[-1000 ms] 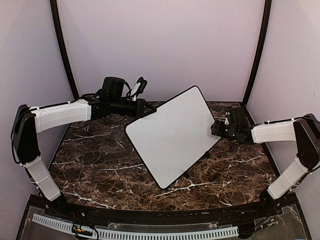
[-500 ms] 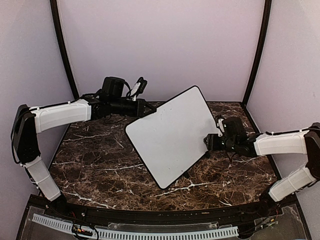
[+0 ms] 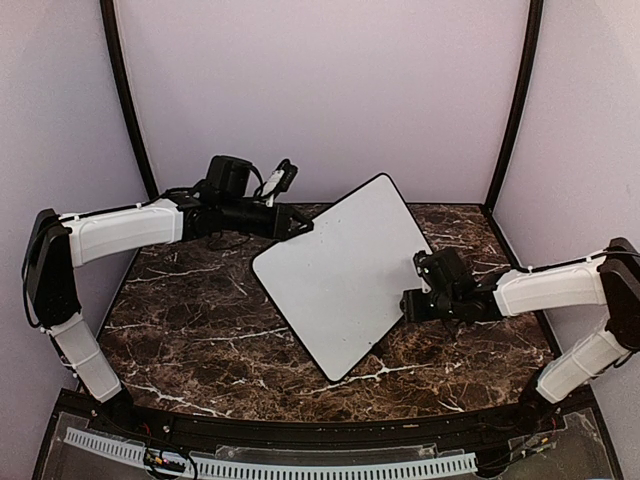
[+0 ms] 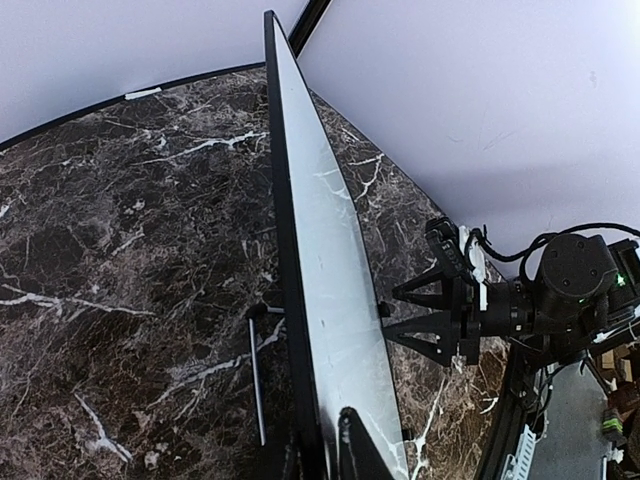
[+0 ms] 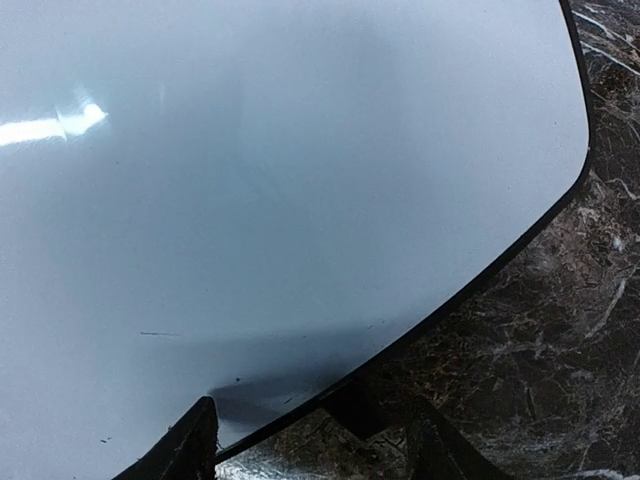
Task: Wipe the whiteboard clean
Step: Move the whiteboard to the center of the board, then reset both arms
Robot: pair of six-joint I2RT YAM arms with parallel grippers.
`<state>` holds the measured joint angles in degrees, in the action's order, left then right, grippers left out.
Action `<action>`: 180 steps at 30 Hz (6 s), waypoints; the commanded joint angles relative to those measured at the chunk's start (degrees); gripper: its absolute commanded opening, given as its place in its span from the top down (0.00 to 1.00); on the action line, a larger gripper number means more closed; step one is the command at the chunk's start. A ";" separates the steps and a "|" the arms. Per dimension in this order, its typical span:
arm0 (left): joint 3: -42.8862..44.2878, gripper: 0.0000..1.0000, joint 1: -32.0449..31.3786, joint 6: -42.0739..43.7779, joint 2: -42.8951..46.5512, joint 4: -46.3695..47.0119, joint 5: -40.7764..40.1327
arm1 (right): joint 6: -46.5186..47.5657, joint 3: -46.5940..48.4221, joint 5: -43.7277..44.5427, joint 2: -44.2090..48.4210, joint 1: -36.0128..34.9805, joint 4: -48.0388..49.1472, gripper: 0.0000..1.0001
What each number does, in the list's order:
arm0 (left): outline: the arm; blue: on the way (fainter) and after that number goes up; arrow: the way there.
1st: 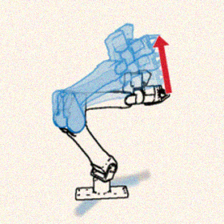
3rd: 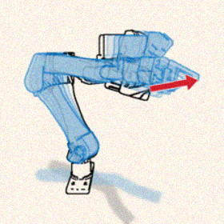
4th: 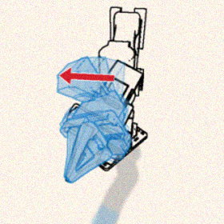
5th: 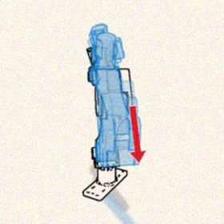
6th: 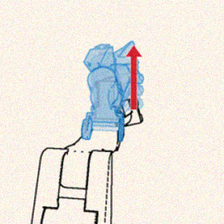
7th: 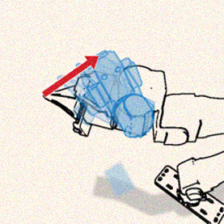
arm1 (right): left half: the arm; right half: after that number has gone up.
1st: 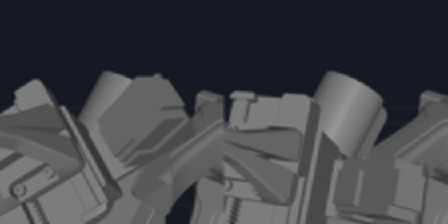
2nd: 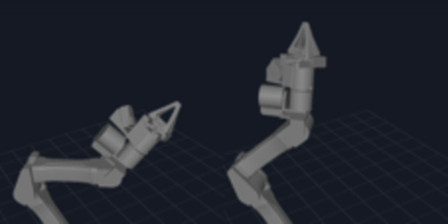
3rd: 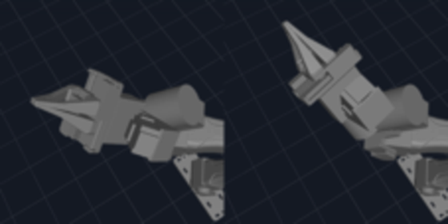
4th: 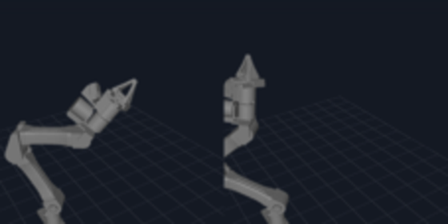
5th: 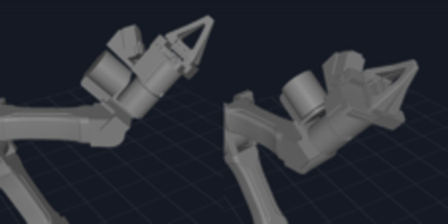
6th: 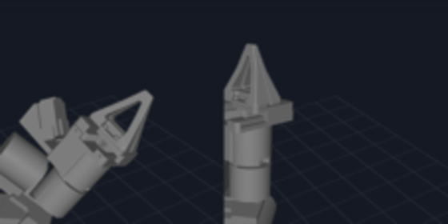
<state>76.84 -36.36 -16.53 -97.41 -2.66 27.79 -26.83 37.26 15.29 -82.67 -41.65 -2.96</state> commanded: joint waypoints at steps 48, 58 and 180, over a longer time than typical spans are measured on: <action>-3.87 0.25 -0.60 1.21 5.75 -2.10 -6.23 | 6.08 5.39 0.84 -6.59 3.45 -8.36 0.50; -6.78 0.22 -0.21 0.91 9.23 2.37 -5.53 | 8.01 8.80 -1.40 -11.12 3.94 -6.77 0.51; -24.19 0.06 5.62 3.90 40.63 -5.14 -24.84 | 8.78 15.48 21.12 12.93 -13.60 -6.35 0.01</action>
<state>57.49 -30.55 -18.70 -63.00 -1.50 -2.46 -24.16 54.68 29.95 -74.91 -55.46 -10.57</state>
